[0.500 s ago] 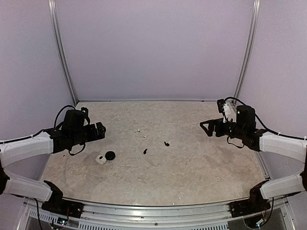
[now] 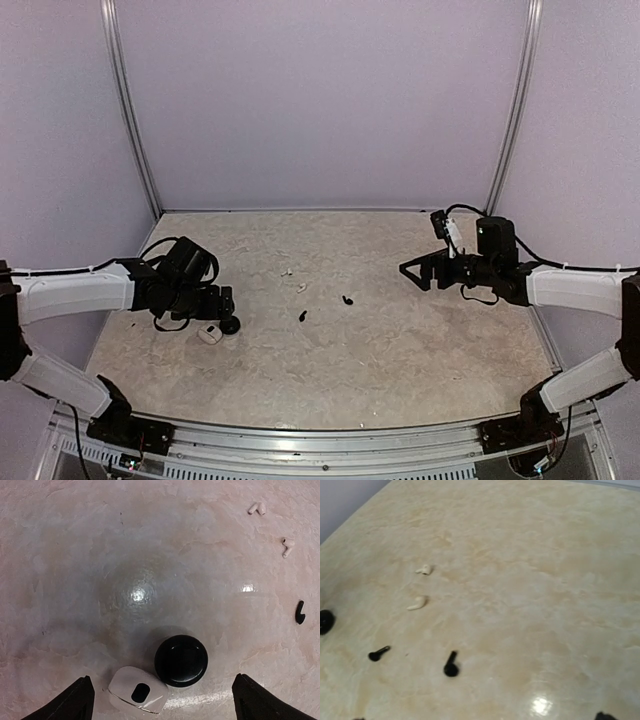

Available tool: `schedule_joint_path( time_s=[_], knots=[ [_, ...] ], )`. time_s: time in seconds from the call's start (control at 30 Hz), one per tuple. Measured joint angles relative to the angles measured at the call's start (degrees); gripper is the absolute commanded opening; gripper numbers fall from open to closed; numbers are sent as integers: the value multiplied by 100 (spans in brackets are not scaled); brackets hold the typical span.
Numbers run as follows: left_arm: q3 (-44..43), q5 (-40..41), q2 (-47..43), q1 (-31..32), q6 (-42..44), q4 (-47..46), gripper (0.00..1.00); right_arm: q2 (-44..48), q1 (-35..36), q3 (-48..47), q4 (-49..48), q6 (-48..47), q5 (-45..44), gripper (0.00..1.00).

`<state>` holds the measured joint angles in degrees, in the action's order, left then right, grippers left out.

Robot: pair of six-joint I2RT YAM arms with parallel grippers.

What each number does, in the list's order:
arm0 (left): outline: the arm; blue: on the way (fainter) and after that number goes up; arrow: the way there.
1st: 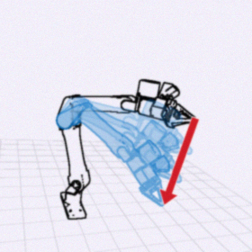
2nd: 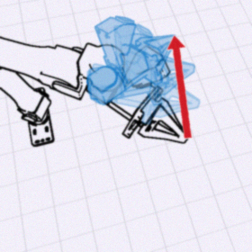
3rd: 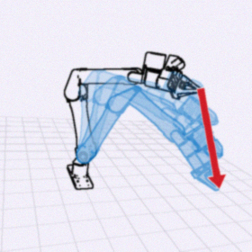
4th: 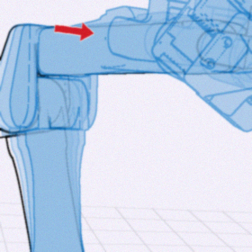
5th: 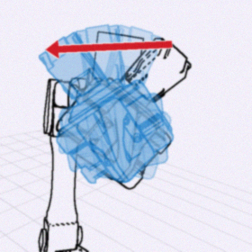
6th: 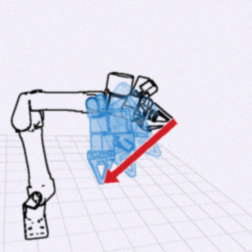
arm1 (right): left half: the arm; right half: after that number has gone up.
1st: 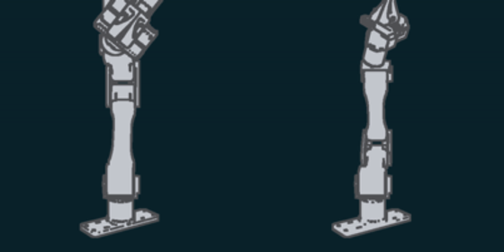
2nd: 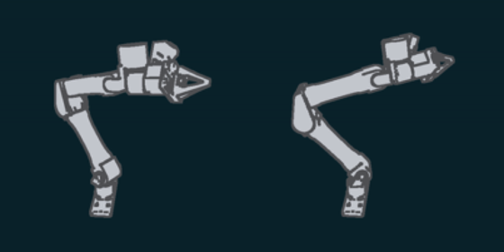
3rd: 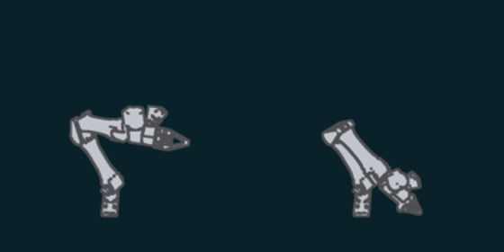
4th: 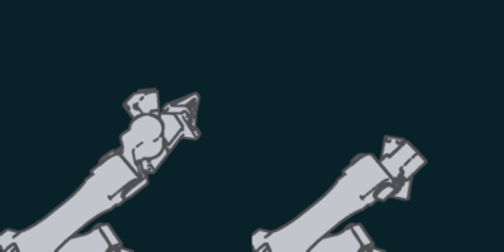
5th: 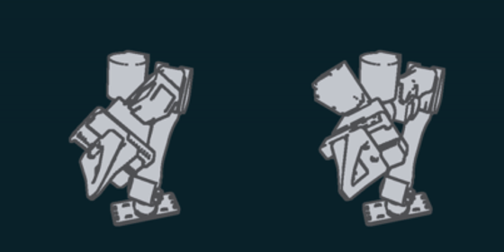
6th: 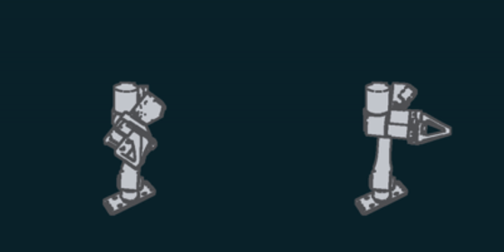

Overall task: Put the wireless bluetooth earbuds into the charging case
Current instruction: Pick up the charging case from the center of the board.

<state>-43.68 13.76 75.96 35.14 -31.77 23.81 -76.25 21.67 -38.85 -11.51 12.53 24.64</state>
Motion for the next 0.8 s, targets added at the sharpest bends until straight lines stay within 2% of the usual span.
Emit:
schedule_joint_path(
  time_s=[0.4, 0.8],
  knots=[
    [-7, 264, 535, 212, -282, 920, 83, 0, 31, 0, -125, -46, 496, 99],
    [-11, 129, 776, -87, -201, 970, 69, -35, 35, 0, -304, -46, 645, 100]
  ],
)
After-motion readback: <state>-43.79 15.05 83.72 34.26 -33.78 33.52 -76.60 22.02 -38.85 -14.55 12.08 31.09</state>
